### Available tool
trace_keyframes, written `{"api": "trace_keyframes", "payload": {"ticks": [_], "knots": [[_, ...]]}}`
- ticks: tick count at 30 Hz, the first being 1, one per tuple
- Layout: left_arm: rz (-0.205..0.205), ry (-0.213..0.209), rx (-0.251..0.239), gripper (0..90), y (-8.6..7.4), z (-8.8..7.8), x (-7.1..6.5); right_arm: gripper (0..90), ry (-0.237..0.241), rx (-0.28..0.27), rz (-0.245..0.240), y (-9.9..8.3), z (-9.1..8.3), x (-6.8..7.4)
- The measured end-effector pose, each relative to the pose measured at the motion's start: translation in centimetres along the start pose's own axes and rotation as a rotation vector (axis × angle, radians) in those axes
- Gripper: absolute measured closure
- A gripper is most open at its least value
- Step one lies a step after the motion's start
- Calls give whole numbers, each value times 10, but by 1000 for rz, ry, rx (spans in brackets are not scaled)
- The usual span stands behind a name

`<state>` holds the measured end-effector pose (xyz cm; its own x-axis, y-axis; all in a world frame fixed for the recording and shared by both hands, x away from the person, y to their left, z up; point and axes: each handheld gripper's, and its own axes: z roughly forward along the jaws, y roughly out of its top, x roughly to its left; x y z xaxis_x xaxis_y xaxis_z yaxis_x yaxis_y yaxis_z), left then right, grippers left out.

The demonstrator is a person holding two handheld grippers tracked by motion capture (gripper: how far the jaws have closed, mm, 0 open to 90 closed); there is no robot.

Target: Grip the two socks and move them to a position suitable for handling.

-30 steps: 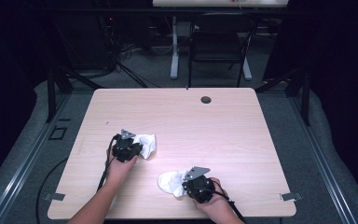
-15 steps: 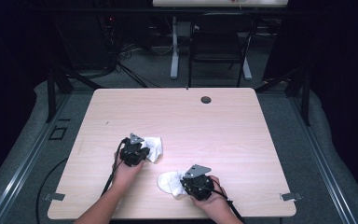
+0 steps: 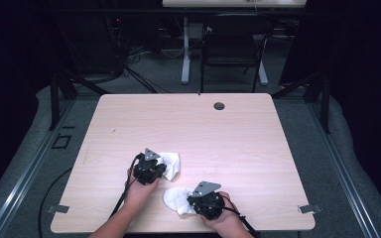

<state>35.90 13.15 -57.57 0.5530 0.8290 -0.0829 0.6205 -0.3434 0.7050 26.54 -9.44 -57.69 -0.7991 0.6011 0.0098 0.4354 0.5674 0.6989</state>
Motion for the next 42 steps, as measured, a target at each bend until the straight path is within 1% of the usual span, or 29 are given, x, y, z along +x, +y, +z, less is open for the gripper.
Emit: {"api": "trace_keyframes", "payload": {"ticks": [3, 4, 8, 9, 12, 13, 14, 15, 16, 17, 18, 19, 20, 21, 23, 25, 28, 29, 33, 35, 36, 37, 38, 39, 40, 41, 42], "knots": [[-2, -7, -2, 853, -2, -1, -3, 871, 7, -7, 2, 0, 0, 1], [-1, -14, -3, 853, -3, -2, -4, 870, 10, -2, -3, 0, 0, 1], [18, -24, 2, 836, -3, -5, -6, 865, 11, -3, -4, -1, -1, 1], [28, -23, -4, 827, -3, -7, -6, 861, 11, -7, -1, -1, 0, 1], [37, -22, -31, 785, -4, -18, -6, 846, 6, 0, 12, 1, -1, -1], [42, -38, -43, 775, -7, -27, -7, 842, -1, -12, 31, 2, -3, -1], [42, -38, -43, 774, -7, -27, -7, 842, -1, -12, 31, 2, -3, -1], [58, -53, -41, 774, -11, -33, -8, 841, -6, -17, 40, 2, -5, -1], [64, -62, -35, 775, -13, -36, -8, 840, -12, -22, 45, 2, -8, -2], [74, -79, -23, 778, -18, -40, -10, 839, -13, -27, 55, 2, -9, -3], [70, -91, -14, 781, -21, -42, -11, 839, -15, -25, 66, 2, -10, -3], [75, -112, -3, 783, -24, -44, -13, 839, -16, -23, 65, 2, -11, -4], [78, -123, 1, 783, -27, -46, -15, 840, -20, -21, 69, 1, -10, -5], [88, -132, 8, 783, -29, -48, -17, 842, -23, -8, 74, 1, -9, -6], [96, -148, 6, 783, -32, -50, -21, 844, -23, -4, 74, 1, -8, -6], [106, -157, 5, 782, -35, -49, -25, 846, -27, 2, 72, 1, -6, -6], [115, -169, 16, 782, -38, -46, -27, 850, -31, 12, 68, 1, -3, -7], [112, -175, 18, 782, -39, -45, -28, 850, -32, 10, 69, 1, -2, -7], [125, -179, 24, 782, -41, -45, -32, 850, -31, 4, 68, 2, -1, -8], [131, -183, 39, 781, -41, -45, -34, 850, -30, 4, 64, 2, -1, -9], [140, -181, 45, 780, -42, -45, -35, 851, -30, 2, 72, 2, 0, -9], [143, -178, 48, 779, -42, -45, -36, 850, -32, 4, 67, 3, 1, -10], [156, -172, 65, 777, -43, -44, -36, 849, -31, -4, 73, 3, 2, -10], [157, -169, 79, 774, -44, -44, -36, 848, -29, 0, 67, 4, 2, -11], [157, -164, 77, 768, -45, -43, -36, 848, -30, -2, 66, 5, 3, -12], [164, -165, 84, 765, -45, -44, -35, 848, -29, 2, 73, 6, 4, -12], [160, -162, 85, 761, -46, -45, -35, 848, -30, 4, 65, 8, 5, -13]]}}
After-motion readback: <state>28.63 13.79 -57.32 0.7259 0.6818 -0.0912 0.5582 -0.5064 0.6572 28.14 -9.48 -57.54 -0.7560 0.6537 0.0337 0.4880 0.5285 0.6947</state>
